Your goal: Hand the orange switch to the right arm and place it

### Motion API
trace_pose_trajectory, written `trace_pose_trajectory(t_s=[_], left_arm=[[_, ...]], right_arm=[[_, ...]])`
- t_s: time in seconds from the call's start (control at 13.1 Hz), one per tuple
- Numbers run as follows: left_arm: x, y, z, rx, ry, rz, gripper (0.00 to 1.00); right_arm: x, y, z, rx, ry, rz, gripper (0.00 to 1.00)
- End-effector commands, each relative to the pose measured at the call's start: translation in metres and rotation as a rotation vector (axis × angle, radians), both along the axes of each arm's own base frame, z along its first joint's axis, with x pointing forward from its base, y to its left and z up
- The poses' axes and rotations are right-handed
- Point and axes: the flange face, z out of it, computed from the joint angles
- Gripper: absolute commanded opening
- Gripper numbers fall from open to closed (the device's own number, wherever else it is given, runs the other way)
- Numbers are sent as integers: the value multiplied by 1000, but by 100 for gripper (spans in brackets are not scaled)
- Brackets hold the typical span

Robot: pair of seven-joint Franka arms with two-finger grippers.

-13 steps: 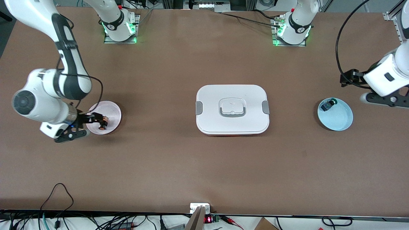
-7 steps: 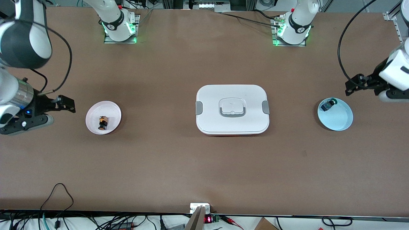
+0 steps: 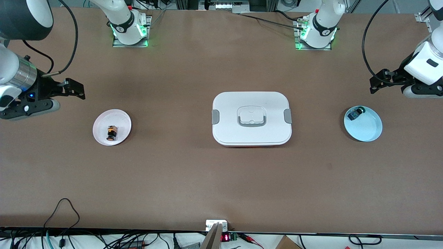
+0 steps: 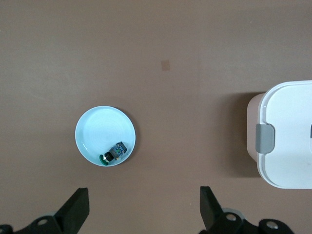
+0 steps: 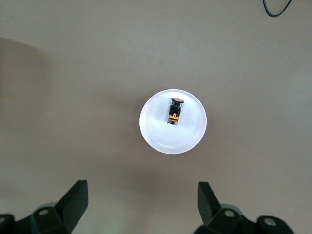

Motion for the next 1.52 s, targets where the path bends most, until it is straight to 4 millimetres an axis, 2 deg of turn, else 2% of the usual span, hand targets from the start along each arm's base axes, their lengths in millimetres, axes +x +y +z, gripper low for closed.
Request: trace_pose_trajectory(t_s=[0.0,0.69,1.45], left_arm=[[-10,-3,11,-6,42,7,100],[-10,0,14,-6,40,11,100],[-10,-4,15,-6,38,4,100]], right_arm=[[-23,-5,0,2,-30,-13,100],[-14,-5,9,0,-50,3,100],[-13,-3,16,2,-62,6,100]])
